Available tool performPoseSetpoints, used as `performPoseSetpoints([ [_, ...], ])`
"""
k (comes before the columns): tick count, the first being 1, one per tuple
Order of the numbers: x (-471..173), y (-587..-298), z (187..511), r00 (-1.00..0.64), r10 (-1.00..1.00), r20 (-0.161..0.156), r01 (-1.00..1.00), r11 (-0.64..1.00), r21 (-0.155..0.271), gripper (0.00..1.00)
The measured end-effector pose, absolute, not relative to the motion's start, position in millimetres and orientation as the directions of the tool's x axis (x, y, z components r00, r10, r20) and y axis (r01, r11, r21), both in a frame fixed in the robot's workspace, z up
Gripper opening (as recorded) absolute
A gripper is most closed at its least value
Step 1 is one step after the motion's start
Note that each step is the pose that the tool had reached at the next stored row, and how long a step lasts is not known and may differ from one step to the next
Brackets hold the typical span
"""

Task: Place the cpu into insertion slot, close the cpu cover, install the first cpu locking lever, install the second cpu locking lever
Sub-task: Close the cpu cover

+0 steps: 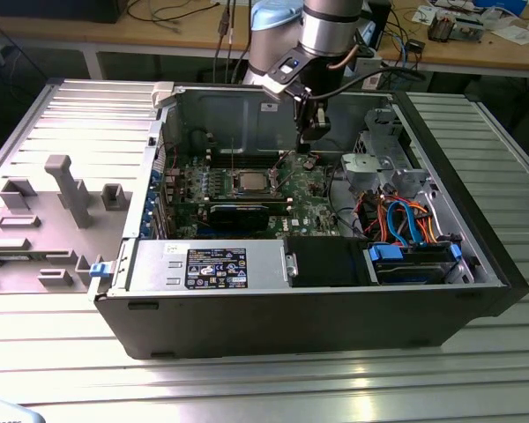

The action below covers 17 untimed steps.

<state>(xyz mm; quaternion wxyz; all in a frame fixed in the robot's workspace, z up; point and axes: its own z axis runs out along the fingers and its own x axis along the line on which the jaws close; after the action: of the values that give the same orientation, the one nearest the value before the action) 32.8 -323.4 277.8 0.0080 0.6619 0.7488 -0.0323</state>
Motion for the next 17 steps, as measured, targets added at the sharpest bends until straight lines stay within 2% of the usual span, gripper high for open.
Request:
performPoseSetpoints([
  [17,42.6,-320.9,263.9,-0.116,0.992,-0.054,0.992,0.114,-0.045,0.11],
])
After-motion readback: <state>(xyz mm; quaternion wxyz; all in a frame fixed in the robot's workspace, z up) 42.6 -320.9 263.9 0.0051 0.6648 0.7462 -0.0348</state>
